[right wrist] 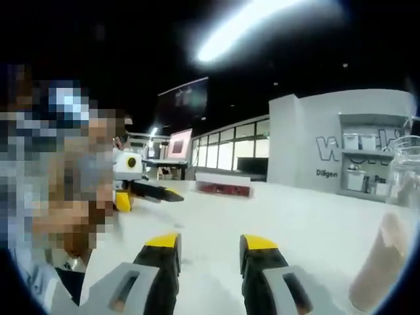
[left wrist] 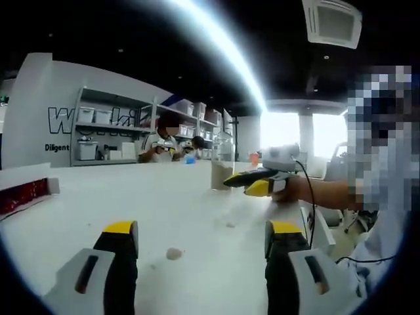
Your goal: Tear open the coffee pouch, take out the coffee, and pour the coffee from the pouch into the cup
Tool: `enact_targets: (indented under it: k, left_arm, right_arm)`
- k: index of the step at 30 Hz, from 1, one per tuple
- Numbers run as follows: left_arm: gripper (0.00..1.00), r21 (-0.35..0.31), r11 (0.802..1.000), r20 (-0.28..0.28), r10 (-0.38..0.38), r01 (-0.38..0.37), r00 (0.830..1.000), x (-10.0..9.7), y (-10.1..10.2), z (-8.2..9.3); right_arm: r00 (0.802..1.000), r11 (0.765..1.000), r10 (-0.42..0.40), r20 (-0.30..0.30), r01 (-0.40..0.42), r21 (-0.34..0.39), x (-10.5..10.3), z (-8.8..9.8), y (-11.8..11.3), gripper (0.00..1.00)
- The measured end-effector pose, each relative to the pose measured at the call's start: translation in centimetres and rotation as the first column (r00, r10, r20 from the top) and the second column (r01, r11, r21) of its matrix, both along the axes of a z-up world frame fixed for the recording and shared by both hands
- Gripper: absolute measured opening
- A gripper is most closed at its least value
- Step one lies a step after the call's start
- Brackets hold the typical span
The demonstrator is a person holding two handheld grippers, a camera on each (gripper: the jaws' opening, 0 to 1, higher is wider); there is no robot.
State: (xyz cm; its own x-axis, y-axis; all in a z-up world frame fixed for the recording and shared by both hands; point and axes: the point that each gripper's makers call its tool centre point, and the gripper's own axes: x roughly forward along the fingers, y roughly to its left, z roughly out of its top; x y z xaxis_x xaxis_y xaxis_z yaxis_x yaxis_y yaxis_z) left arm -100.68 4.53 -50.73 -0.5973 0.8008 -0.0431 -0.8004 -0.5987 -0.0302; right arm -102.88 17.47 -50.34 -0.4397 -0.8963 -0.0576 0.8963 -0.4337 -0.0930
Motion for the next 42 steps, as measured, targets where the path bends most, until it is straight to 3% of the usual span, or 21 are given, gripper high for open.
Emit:
enact_targets:
  k: [38,42]
  left_arm:
    - [0.80,-0.008,1.000,0.019,0.002,-0.002,1.000,-0.4,0.1,-0.3]
    - [0.80,-0.006,1.000,0.034,0.005,-0.005,0.999,-0.7,0.1,-0.4]
  right_arm:
    - [1.000,0.998,0.024,0.005,-0.024,0.061,-1.2,-1.1,-1.6,0.36]
    - [0.998,0.993,0.052,0.046,-0.057,0.104,-2.2,-1.9,-2.6,0.35]
